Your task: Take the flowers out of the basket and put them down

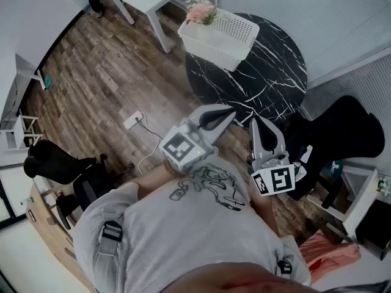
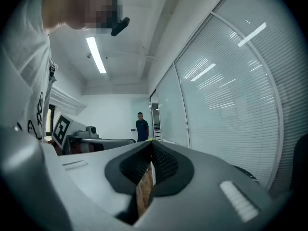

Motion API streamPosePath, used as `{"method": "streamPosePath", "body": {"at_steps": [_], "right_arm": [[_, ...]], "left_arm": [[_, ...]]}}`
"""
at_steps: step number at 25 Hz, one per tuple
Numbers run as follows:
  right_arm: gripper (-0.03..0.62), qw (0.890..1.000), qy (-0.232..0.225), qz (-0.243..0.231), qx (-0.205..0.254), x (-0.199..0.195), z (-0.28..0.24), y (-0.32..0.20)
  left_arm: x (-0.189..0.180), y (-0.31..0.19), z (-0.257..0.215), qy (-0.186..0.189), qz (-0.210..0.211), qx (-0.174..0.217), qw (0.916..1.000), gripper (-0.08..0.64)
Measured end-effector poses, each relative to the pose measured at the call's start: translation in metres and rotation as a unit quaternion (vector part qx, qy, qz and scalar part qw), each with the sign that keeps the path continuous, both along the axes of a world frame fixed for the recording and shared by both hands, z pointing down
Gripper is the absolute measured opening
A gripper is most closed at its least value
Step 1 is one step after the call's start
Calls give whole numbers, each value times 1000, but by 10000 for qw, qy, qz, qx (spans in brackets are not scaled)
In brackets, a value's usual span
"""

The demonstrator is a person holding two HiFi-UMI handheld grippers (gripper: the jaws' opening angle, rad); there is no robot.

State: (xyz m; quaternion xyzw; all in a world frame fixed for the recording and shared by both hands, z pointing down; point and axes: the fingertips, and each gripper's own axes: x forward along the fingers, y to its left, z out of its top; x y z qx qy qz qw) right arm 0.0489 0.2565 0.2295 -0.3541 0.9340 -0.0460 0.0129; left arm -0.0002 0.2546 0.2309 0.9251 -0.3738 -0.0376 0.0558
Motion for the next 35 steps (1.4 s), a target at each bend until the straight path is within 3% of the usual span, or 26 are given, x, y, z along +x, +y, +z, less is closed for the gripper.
{"method": "streamPosePath", "body": {"at_steps": [20,29,35], "right_arm": [[6,9996,-142,-224,8,15,-1,-7],[6,9989,-68,-457,-21,-7,6,-31],[6,9986,-5,-519,-30,-32,11,-68]], "left_arm": [[8,-10,2,51,-396,-67,9992,3],[-15,-34,3,100,-703,-151,9974,2],[-40,-68,15,21,-689,-113,9976,3]]}}
